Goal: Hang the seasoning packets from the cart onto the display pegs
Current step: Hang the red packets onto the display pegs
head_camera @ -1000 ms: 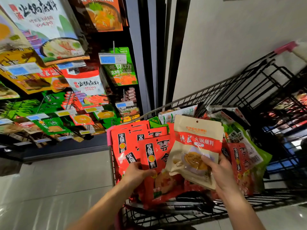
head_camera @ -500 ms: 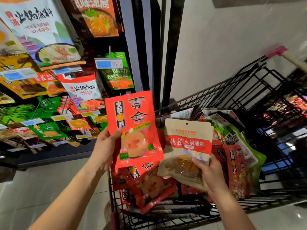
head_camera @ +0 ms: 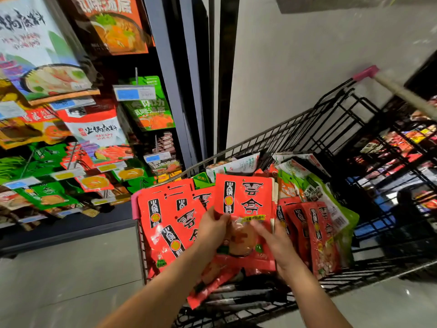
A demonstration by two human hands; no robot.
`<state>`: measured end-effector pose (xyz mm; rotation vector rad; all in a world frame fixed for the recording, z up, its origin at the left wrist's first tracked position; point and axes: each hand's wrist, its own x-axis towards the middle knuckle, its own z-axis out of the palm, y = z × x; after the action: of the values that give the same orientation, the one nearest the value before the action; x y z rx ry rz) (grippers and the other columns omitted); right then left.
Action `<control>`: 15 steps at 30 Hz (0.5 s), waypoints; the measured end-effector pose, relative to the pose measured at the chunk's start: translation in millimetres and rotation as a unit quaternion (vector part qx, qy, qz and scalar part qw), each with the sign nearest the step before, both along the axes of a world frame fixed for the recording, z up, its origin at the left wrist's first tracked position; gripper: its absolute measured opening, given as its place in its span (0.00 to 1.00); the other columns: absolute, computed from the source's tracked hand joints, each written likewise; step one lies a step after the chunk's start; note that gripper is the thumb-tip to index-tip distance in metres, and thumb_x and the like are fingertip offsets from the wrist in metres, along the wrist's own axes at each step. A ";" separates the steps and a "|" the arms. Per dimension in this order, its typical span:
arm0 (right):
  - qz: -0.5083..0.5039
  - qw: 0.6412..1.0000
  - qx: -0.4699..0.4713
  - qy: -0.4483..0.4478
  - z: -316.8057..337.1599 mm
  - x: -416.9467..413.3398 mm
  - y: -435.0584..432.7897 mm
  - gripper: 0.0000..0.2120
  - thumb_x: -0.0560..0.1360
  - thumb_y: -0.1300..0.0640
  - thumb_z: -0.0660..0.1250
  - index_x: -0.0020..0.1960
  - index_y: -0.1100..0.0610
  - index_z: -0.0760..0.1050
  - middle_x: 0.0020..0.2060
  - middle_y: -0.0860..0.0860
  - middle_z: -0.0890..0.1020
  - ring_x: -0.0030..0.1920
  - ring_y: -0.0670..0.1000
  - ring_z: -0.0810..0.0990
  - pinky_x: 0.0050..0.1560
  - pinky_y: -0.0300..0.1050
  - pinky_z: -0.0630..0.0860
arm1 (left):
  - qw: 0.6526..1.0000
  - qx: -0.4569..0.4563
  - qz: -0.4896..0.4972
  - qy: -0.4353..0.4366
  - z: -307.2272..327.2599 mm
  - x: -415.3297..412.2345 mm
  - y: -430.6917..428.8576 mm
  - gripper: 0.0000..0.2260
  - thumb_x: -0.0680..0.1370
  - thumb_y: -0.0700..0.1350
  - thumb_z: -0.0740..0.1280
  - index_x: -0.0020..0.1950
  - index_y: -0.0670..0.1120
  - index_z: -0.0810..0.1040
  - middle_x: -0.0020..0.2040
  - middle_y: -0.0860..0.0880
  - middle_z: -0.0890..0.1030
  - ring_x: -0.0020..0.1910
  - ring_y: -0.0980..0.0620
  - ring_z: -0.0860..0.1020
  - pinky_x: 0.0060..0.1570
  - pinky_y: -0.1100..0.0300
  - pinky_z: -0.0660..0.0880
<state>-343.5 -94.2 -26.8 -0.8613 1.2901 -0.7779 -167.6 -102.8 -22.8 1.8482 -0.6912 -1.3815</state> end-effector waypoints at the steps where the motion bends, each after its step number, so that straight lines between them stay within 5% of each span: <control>1: 0.008 1.000 -0.016 0.016 -4.8 1.1 0.1 0.31 0.68 0.46 0.82 0.67 0.51 0.76 0.58 0.50 0.86 0.59 0.52 0.85 0.60 0.54 0.81 | 1.000 0.000 0.007 -0.004 0.2 -3.2 -1.1 0.04 0.82 0.44 0.67 0.49 0.45 0.76 0.41 0.44 0.83 0.33 0.50 0.82 0.32 0.54 0.80; 8: -0.026 0.998 0.002 0.050 -14.4 3.2 -3.7 0.27 0.68 0.61 0.82 0.63 0.49 0.75 0.54 0.49 0.86 0.53 0.49 0.86 0.47 0.41 0.80 | 0.995 -0.032 0.089 -0.013 4.4 28.4 25.3 0.07 0.79 0.47 0.71 0.51 0.53 0.74 0.48 0.47 0.83 0.47 0.45 0.83 0.52 0.42 0.81; 12: -0.023 0.999 -0.001 0.048 -13.9 3.9 -5.4 0.24 0.69 0.61 0.80 0.59 0.48 0.74 0.51 0.46 0.83 0.51 0.44 0.82 0.45 0.37 0.76 | 0.971 0.008 0.192 -0.142 4.2 87.0 78.1 0.08 0.78 0.40 0.71 0.52 0.47 0.74 0.47 0.45 0.82 0.45 0.47 0.82 0.45 0.51 0.79; 15: -0.017 0.998 -0.001 0.061 -20.9 2.7 -7.5 0.28 0.68 0.59 0.82 0.63 0.50 0.75 0.54 0.50 0.85 0.55 0.51 0.83 0.55 0.49 0.80 | 0.971 0.039 0.194 -0.135 0.4 97.0 99.5 0.13 0.75 0.36 0.74 0.53 0.46 0.73 0.47 0.44 0.83 0.44 0.48 0.83 0.42 0.55 0.79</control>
<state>-340.8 -101.7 -47.7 -0.9014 1.4160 -0.7635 -70.6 -3.4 -22.4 2.1225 -0.3784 -0.9261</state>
